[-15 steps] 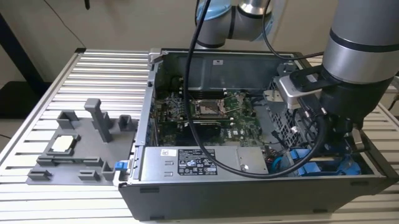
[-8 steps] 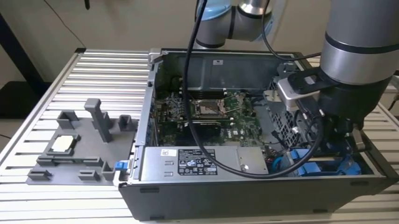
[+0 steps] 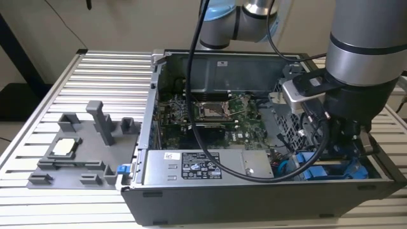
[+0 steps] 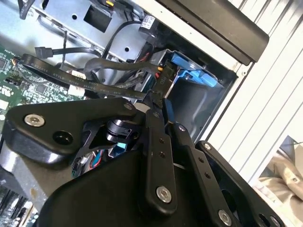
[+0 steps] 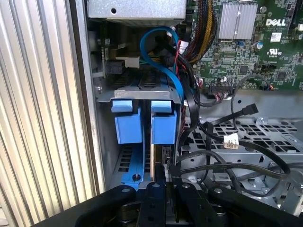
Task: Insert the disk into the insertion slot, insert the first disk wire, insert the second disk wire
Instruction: 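Insert the second disk wire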
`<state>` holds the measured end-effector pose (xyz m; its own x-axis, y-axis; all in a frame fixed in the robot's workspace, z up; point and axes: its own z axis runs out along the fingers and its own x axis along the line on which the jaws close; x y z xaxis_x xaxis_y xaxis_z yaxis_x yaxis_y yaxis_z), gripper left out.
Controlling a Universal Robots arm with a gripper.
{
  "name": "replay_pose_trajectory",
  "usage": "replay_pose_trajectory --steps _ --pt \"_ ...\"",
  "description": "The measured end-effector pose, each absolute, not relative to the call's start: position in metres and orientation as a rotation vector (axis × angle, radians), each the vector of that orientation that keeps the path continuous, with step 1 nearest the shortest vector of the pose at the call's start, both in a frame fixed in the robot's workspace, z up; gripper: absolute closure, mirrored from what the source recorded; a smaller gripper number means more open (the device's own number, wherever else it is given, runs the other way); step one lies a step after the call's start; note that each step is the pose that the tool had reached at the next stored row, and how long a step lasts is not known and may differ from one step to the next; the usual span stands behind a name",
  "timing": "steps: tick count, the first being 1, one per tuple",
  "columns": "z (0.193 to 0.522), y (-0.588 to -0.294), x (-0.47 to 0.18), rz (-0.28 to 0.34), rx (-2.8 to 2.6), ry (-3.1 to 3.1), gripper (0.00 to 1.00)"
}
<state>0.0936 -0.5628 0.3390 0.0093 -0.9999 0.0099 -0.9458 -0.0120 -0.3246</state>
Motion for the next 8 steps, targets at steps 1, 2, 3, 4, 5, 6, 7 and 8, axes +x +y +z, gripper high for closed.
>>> replay_pose_trajectory --steps 1,2,3,4,5,6,7,8 --pt "0.3392 -0.5628 0.0935 -0.350 -2.057 2.035 0.84" --pt "0.3393 -0.5628 0.0935 -0.350 -2.057 2.035 0.84" --pt "0.3393 -0.5628 0.0935 -0.350 -2.057 2.035 0.84" --pt "0.3394 -0.5628 0.0935 -0.350 -2.057 2.035 0.84" --pt "0.3394 -0.5628 0.0935 -0.349 -2.058 2.036 0.84" --pt "0.3396 -0.5629 0.0936 -0.346 -2.059 2.037 0.84" --pt "0.3398 -0.5629 0.0936 -0.343 -2.061 2.039 0.84" --pt "0.3403 -0.5628 0.0936 -0.339 -2.064 2.042 0.84"
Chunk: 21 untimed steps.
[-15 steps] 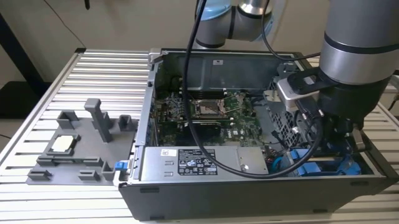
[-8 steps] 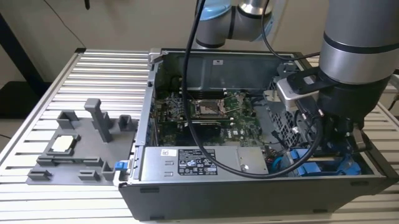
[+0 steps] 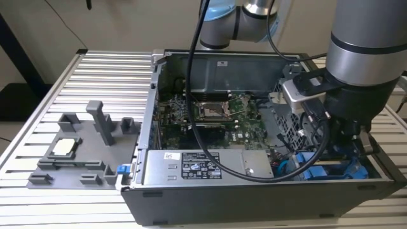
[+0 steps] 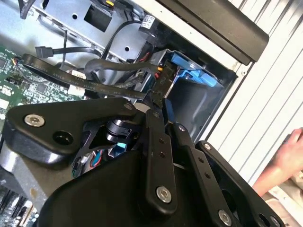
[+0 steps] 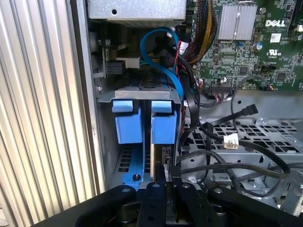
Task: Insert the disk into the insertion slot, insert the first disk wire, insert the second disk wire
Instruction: 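Insert the second disk wire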
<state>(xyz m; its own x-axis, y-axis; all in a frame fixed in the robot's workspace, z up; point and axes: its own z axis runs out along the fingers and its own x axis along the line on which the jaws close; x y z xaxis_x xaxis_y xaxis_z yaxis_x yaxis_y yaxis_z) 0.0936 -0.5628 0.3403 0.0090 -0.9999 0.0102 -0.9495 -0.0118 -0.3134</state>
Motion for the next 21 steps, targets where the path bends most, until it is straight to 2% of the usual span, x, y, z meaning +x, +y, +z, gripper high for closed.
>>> replay_pose_trajectory --steps 4,5,7,8,12,16,21 --pt "0.3420 -0.5629 0.0932 -0.318 -2.077 2.055 0.84" --pt "0.3427 -0.5628 0.0932 -0.312 -2.080 2.058 0.77" --pt "0.3438 -0.5629 0.0932 -0.300 -2.087 2.065 0.77" --pt "0.3441 -0.5629 0.0932 -0.292 -2.091 2.069 0.71" --pt "0.3445 -0.5628 0.0932 -0.247 -2.113 2.090 0.71" --pt "0.3445 -0.5628 0.0932 -0.177 -2.120 2.093 0.71" --pt "0.3456 -0.5628 0.0935 -0.126 -2.152 2.107 0.71"
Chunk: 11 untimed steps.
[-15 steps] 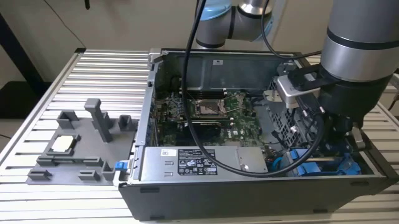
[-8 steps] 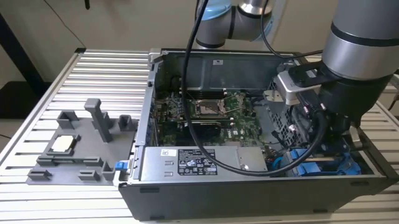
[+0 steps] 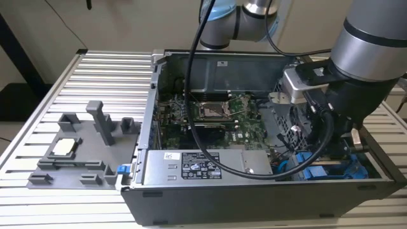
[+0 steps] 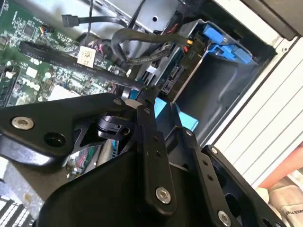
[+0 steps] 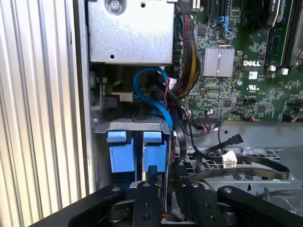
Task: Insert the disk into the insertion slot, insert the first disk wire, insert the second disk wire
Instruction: 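Insert the second disk wire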
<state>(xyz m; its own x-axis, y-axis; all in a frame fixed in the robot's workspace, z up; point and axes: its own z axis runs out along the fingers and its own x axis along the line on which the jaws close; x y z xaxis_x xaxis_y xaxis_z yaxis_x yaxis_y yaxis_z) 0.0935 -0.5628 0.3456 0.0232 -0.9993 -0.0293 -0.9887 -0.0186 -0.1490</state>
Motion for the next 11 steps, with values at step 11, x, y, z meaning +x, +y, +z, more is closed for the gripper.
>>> replay_pose_trajectory --steps 11 --pt "0.3467 -0.5627 0.0937 -0.043 -2.157 2.089 0.84"
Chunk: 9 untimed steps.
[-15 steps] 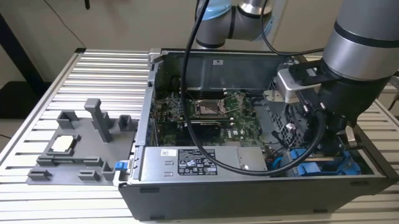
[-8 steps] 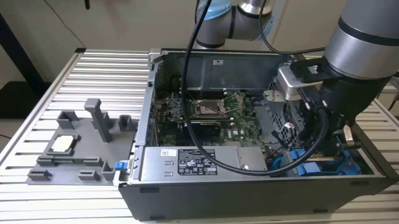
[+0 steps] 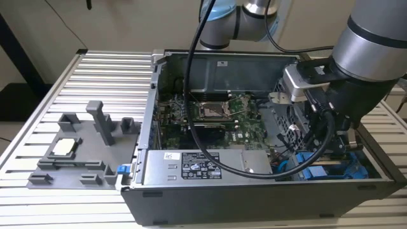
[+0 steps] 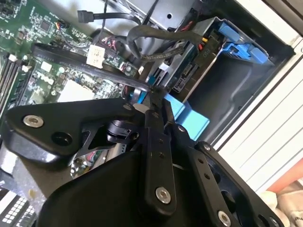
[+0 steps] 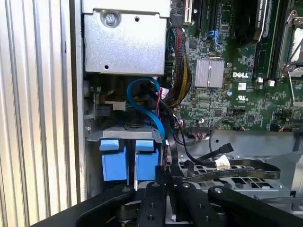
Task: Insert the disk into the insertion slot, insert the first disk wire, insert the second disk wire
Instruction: 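Insert the second disk wire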
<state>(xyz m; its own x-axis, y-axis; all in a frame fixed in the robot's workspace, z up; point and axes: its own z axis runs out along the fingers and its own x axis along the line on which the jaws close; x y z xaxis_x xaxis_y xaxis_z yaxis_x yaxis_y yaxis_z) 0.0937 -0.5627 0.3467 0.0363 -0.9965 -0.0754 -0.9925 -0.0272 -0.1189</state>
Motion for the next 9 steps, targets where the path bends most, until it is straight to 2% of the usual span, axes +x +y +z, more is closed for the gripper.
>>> replay_pose_trajectory --steps 9 --pt "0.3467 -0.5664 0.0942 -0.037 -2.154 2.087 0.84"
